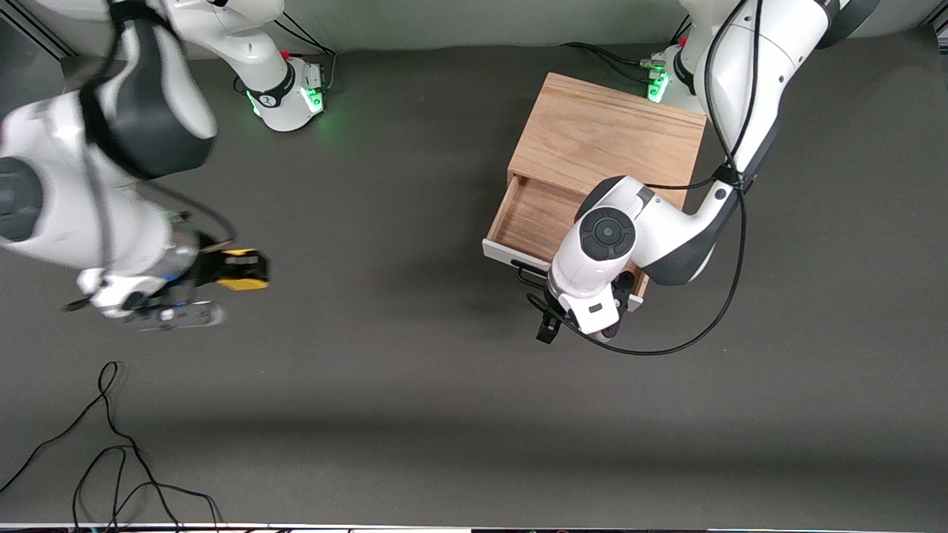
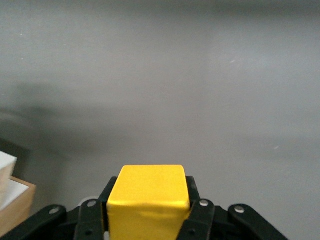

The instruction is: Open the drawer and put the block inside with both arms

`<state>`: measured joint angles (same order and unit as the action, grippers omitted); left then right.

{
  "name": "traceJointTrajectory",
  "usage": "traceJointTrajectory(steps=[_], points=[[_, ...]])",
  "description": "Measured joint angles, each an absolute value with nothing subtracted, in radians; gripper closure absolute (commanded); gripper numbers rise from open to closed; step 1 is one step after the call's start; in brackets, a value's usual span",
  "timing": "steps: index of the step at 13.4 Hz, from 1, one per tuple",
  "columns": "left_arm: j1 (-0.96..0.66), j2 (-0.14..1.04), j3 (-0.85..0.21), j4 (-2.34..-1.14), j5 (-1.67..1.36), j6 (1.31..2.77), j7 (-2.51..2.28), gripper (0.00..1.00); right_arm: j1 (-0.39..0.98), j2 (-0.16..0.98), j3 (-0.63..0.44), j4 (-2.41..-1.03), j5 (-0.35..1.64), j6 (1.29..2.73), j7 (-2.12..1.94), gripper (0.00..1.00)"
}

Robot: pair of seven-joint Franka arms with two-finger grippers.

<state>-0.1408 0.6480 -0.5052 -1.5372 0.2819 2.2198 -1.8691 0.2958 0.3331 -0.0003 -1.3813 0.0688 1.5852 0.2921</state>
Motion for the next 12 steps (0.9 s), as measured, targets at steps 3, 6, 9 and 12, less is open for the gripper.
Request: traceJointTrajectory(steps=[3,6,9,12], points=[[-0.14,0.654,-0.484,-1.482,0.29,2.232,-1.869,0.0,0.408,0.371,0.002,-1.355,0.078,1.588,0.479,1.0],[-0.111,0.642,-0.477,-1.413,0.296,2.207,-1.839,0.0,0.506,0.425,0.002,-1.298,0.084,1.591,0.653,1.0],[0.002,0.57,-0.499,-1.383,0.248,2.051,-1.663,0.0,0.592,0.489,0.003,-1.224,0.086,1.621,0.827,1.0],[0.118,0.477,-0.505,-1.378,0.144,1.865,-1.406,0.0,0.669,0.539,0.004,-1.195,0.087,1.716,0.972,1.0]])
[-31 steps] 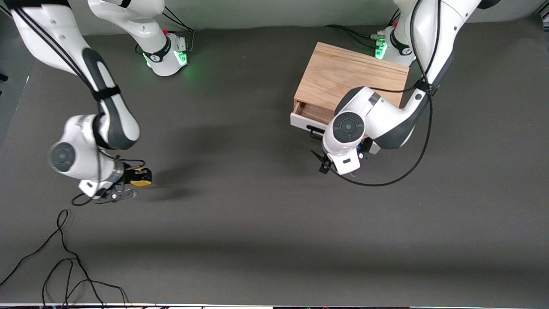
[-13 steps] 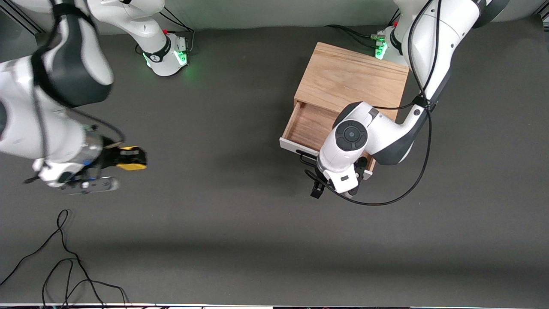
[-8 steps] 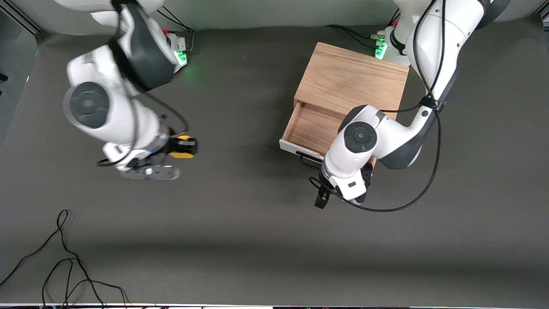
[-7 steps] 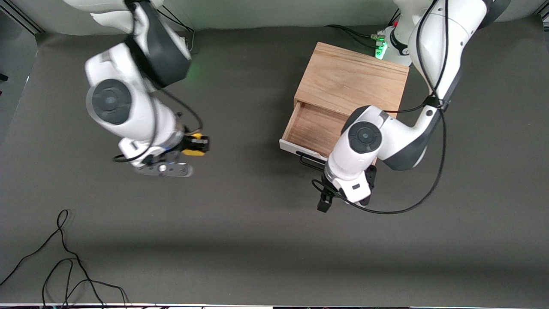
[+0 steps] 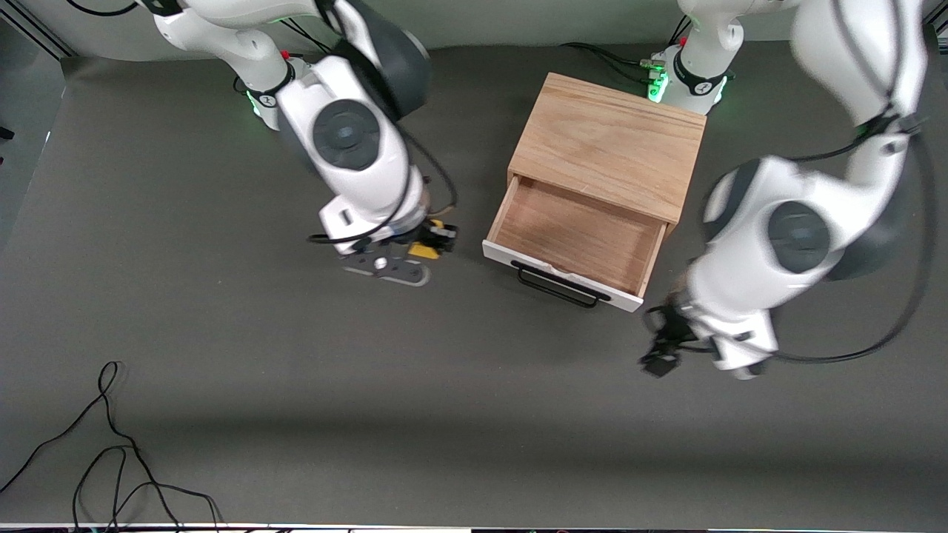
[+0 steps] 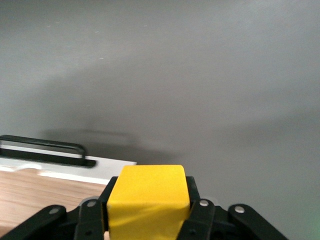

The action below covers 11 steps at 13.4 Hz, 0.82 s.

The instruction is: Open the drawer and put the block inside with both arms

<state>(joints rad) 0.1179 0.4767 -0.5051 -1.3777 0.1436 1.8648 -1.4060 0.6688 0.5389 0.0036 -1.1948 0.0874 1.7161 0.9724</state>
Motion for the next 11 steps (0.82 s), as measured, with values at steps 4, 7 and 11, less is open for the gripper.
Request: traceJointTrajectory(steps=[4,7,11], points=[[0.263,0.367,-0.506,-1.378,0.058,1.622,-1.026,0.0,0.773,0.597,0.004,-1.185,0.088,1.781,1.022,1.0],[0.328,0.309,-0.505,-1.379,0.054,1.485,-0.75,0.0,0.838,0.634,0.004,-1.171,0.088,1.814,1.072,1.0],[0.408,0.242,-0.503,-1.406,0.054,1.409,-0.426,0.0,0.896,0.715,0.004,-1.16,0.088,1.916,1.148,1.0]])
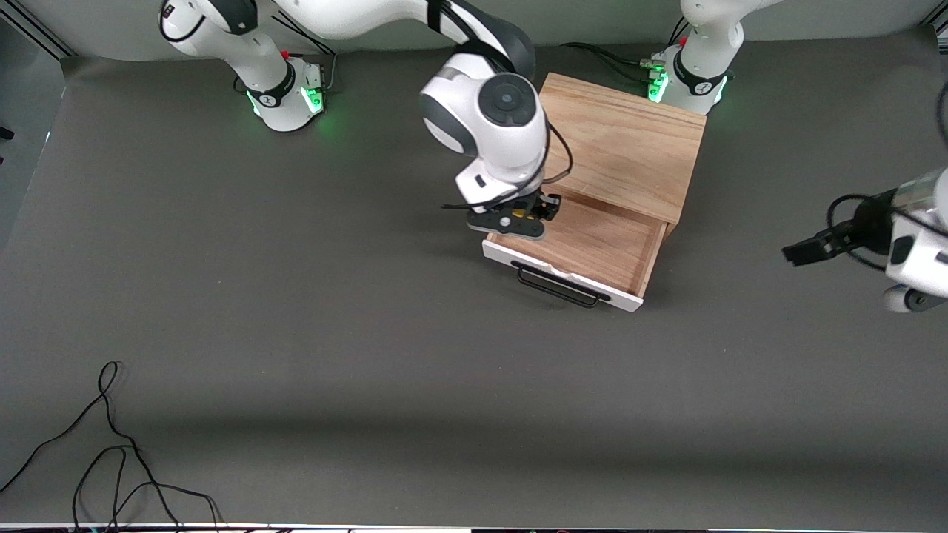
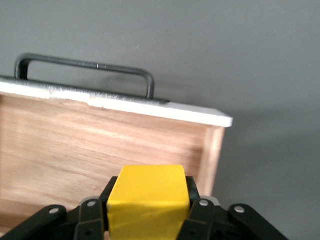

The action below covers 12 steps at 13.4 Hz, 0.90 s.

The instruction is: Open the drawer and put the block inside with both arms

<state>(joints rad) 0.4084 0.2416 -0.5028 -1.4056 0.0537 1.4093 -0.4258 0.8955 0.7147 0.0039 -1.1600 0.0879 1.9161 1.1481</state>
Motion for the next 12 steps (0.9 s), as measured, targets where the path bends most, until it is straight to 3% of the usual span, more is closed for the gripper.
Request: traceJointTrajectory(steps=[8,9,10,11,12], points=[[0.459,0.051,-0.501,-1.603,0.053,1.498,-0.155,0.0,0.929,0.821,0.003,-1.15,0.088,2.011,1.212,1.0],[0.459,0.038,-0.501,-1.619,0.053,1.511,-0.141,0.0,0.931,0.821,0.001,-1.15,0.088,2.012,1.215,0.87],[0.459,0.027,-0.5,-1.63,0.053,1.526,-0.12,0.0,0.932,0.821,-0.001,-1.149,0.088,2.012,1.216,0.62],[0.46,0.02,-0.497,-1.635,0.053,1.539,-0.098,0.0,0.932,0.821,-0.004,-1.149,0.088,2.012,1.217,0.29],[0.461,0.015,-0.491,-1.638,0.053,1.55,-0.081,0.0,0.931,0.821,-0.008,-1.149,0.088,2.012,1.217,0.25]])
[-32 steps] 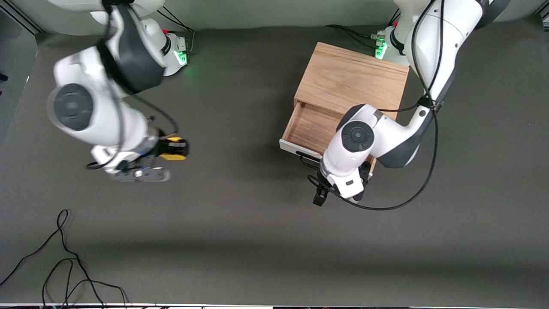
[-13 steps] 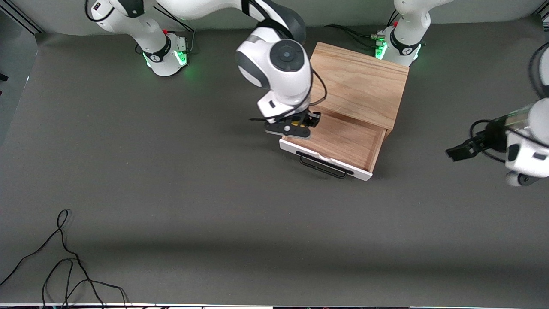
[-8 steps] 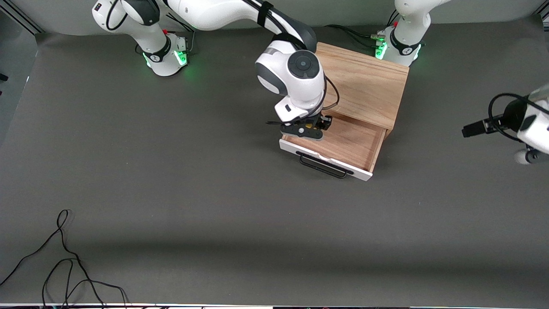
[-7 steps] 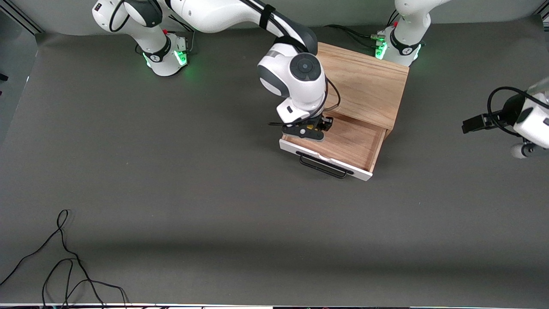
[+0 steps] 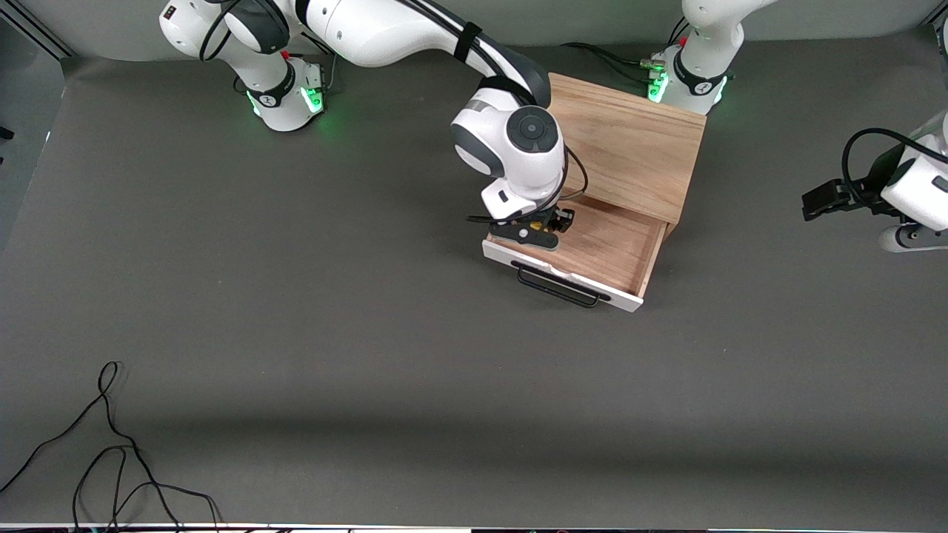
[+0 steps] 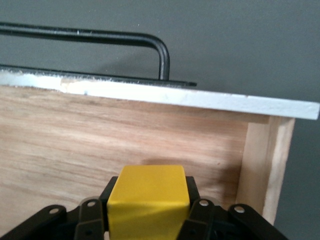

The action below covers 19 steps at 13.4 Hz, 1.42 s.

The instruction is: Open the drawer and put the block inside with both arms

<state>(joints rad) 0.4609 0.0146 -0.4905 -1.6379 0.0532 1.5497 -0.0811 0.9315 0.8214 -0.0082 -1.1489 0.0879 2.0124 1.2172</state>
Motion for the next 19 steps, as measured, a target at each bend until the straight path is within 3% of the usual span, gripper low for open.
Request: traceJointTrajectory(steps=[8,11,13,19], points=[[0.426,0.009,-0.456,-1.627,0.043,1.584,-0.018,0.0,0.927,0.809,-0.023,-1.115,0.069,1.981,1.217,0.26],[0.165,0.009,-0.2,-1.623,0.036,1.587,-0.016,0.0,0.913,0.732,-0.031,-1.074,0.067,1.834,1.217,0.22],[0.046,0.009,-0.09,-1.618,0.03,1.588,-0.015,0.0,0.887,0.631,-0.031,-1.065,0.05,1.73,1.2,0.2],[-0.016,0.008,-0.032,-1.614,0.025,1.588,-0.015,0.0,0.75,0.367,-0.094,-1.065,0.008,1.347,0.804,0.09]])
